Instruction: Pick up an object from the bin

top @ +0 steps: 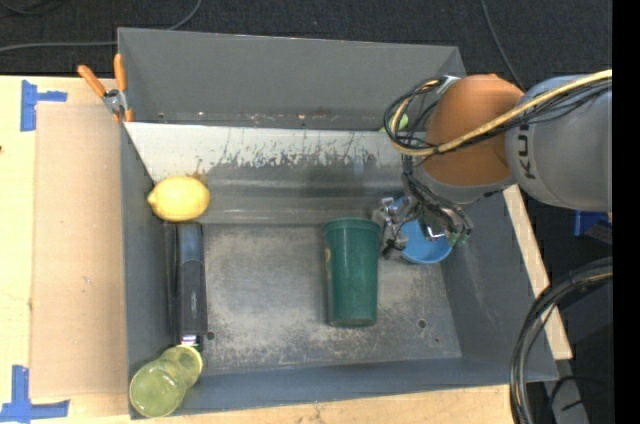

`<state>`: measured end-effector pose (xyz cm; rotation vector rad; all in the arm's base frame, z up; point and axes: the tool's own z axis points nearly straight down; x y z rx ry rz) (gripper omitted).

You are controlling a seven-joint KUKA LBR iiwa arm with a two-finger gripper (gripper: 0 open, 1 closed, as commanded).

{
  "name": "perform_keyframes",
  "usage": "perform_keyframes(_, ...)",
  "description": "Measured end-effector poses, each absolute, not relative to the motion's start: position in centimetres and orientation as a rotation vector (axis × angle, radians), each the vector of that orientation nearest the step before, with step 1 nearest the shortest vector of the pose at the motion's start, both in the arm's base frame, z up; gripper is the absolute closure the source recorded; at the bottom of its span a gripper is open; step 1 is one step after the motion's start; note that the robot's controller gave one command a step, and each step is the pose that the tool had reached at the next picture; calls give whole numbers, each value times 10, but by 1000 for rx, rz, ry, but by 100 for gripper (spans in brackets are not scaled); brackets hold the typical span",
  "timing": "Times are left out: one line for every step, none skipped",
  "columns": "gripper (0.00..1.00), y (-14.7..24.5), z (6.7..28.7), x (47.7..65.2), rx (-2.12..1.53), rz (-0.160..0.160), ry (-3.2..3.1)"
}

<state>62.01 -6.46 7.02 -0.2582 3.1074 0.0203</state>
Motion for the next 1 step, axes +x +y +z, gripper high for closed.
perform_keyframes(0, -150, 70, 584, -153, 15, 3120)
